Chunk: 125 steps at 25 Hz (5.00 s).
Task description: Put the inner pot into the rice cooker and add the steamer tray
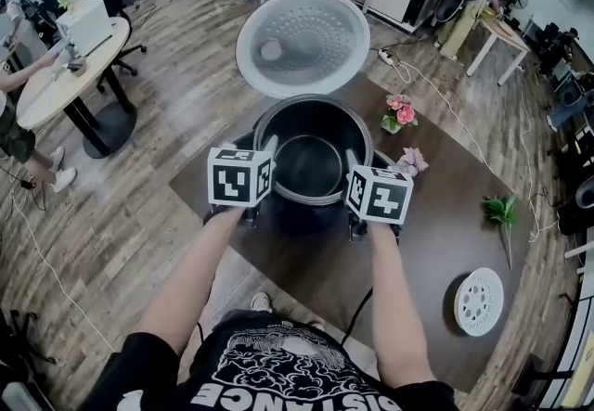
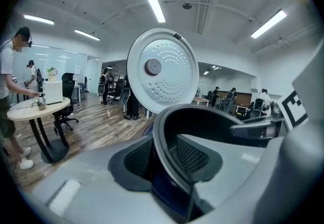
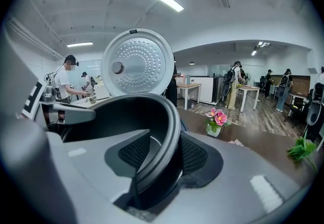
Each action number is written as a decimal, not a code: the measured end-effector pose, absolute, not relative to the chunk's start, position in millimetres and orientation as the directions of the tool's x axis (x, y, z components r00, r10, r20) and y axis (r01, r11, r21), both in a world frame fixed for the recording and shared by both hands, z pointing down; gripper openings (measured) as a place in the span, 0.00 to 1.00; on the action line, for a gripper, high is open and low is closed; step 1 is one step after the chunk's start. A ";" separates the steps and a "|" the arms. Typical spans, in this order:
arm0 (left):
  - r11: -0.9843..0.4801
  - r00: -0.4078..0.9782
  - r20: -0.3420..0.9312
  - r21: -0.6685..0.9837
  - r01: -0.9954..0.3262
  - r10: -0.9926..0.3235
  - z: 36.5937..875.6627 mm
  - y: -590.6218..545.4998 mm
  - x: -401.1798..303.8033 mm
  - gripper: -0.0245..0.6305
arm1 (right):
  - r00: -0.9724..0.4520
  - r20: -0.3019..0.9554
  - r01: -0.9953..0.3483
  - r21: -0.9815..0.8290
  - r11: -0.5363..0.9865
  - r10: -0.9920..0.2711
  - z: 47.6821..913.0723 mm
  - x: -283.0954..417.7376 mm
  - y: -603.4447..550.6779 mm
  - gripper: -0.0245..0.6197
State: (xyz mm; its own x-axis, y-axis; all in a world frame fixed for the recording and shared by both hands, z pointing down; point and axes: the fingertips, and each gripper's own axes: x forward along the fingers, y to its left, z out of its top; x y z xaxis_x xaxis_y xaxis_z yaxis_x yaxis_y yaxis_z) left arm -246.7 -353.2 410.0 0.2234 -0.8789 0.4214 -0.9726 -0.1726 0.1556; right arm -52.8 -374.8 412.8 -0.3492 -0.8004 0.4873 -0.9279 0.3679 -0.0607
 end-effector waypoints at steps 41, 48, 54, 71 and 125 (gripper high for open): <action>-0.620 0.619 0.262 0.088 -0.780 -0.741 327.8 -332.7 -13.0 0.42 | -0.124 0.294 -0.991 -0.089 0.102 -0.948 354.9 146.0 -290.2 0.44; -0.771 0.763 0.262 0.098 -0.630 -0.590 331.4 -314.6 71.5 0.44 | 0.066 0.303 -0.993 -0.077 -0.093 -0.951 354.7 214.8 -240.9 0.50; -0.856 0.844 0.277 0.120 -0.504 -0.458 343.1 -291.0 124.2 0.46 | 0.227 0.312 -0.961 -0.084 -0.265 -0.923 360.1 262.8 -185.8 0.51; -0.964 0.939 0.308 0.167 -0.209 -0.150 382.6 -206.8 208.9 0.47 | 0.538 0.360 -0.802 -0.057 -0.594 -0.762 381.5 314.2 -40.5 0.54; -0.806 0.722 0.672 0.328 -0.492 -0.167 571.6 -171.8 410.3 0.44 | 0.204 0.659 -0.864 -0.227 -0.450 -0.724 577.8 560.5 -38.0 0.42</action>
